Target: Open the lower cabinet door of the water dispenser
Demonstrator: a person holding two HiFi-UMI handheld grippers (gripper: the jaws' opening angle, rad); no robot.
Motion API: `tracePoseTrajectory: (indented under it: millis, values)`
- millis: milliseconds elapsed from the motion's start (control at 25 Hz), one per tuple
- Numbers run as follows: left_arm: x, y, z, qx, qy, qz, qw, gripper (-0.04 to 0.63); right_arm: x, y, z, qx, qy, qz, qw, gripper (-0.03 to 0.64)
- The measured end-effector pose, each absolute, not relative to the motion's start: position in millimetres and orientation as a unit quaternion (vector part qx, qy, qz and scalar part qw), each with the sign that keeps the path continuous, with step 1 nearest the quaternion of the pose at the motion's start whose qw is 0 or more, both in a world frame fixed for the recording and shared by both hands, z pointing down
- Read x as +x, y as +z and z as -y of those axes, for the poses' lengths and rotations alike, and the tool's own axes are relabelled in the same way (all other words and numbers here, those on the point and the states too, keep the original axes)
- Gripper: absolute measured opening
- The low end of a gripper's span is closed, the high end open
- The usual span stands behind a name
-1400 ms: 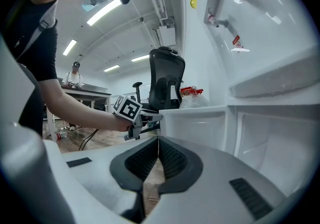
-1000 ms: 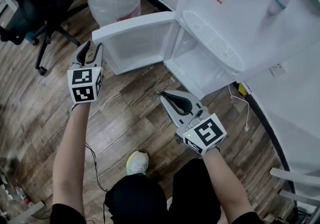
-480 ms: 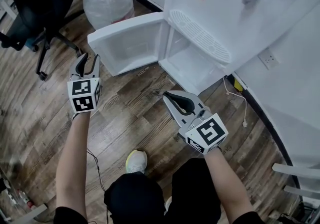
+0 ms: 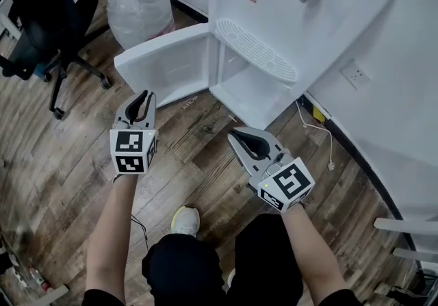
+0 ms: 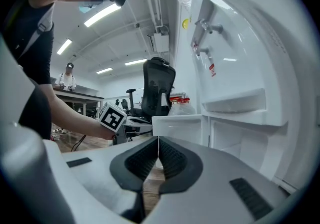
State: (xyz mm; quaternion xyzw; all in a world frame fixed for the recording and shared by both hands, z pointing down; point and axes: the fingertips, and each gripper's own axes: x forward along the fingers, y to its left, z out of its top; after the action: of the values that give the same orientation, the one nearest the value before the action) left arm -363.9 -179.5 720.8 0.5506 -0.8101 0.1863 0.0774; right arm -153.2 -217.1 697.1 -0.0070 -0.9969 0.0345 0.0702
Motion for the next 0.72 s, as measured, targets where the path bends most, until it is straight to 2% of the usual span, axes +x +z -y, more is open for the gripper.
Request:
tracePoseTrajectory:
  millis: [480,720]
  values:
    - [-273,705,208,0.641,0.170,0.746,0.062,0.015,-125,704,228,0.019,0.051,0.996,0.064,0.025]
    - [-230,702,215,0.699,0.159,0.695,0.059,0.015,-107,710,248,0.057,0.058,0.995,0.060,0.026]
